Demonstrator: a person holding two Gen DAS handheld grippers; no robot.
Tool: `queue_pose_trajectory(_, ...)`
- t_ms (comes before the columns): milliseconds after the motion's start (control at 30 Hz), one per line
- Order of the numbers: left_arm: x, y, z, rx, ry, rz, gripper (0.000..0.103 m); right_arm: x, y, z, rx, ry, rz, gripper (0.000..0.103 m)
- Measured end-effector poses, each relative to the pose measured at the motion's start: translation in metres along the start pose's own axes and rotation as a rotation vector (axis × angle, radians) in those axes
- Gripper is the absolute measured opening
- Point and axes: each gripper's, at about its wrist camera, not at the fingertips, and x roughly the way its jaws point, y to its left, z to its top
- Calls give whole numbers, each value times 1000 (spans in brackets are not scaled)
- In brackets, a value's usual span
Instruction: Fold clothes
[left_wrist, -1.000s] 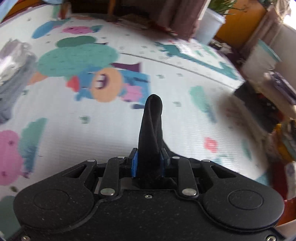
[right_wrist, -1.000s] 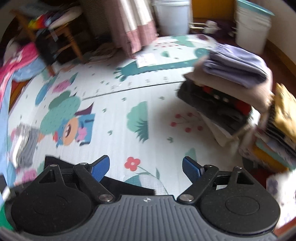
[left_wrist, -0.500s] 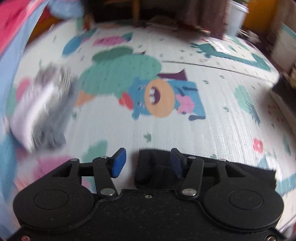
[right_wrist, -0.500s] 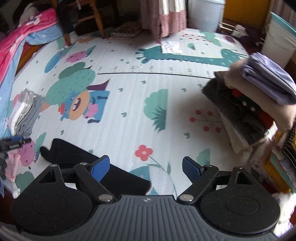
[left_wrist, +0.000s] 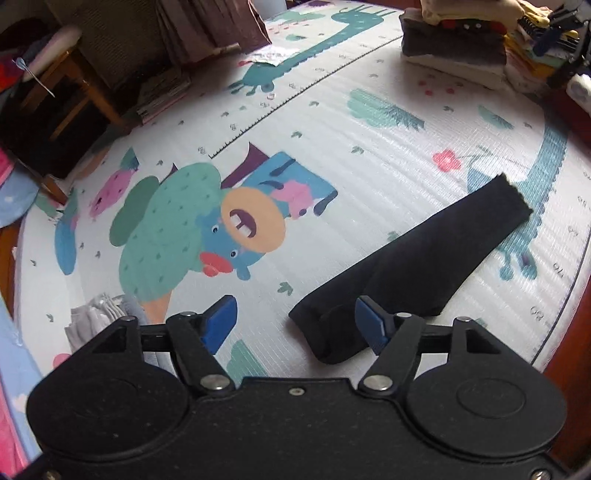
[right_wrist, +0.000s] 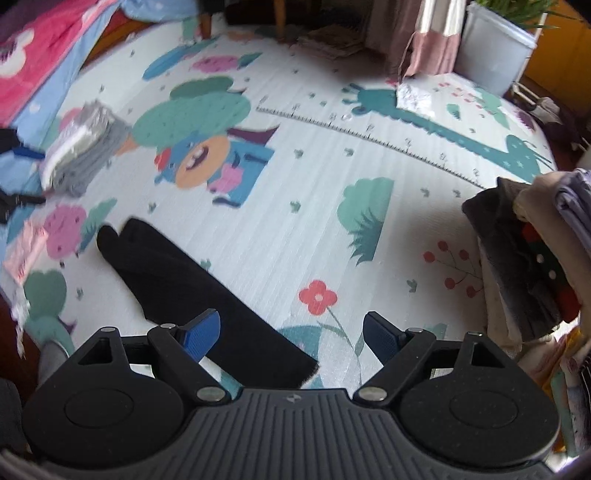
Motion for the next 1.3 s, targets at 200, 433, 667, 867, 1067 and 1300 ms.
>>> queue_pose_trajectory(200,27,13,-16,-7,-58,-73,70,48,-4,-9,-116,92,-1,74)
queue_pose_trajectory(433,86,15,-32,-36,-37,-157,70,110,-4,-39,-213,174,34,61)
queue_pose_trajectory(667,133,8,-29,14,-13,-232,70,147,-5,-61,-243,121,115,61)
queue_pose_trajectory(867,164,9,-26,116,16,-283,70,166,-2,-74,-290,104,159,66)
queue_pose_trajectory(1067,180,5,-28,125,23,-371,68,173,-27,-82,-186,73,191,72)
queue_pose_trajectory(1300,199,-1,-19,91,56,-436,60,192,-46,-91,-72,72,233,73)
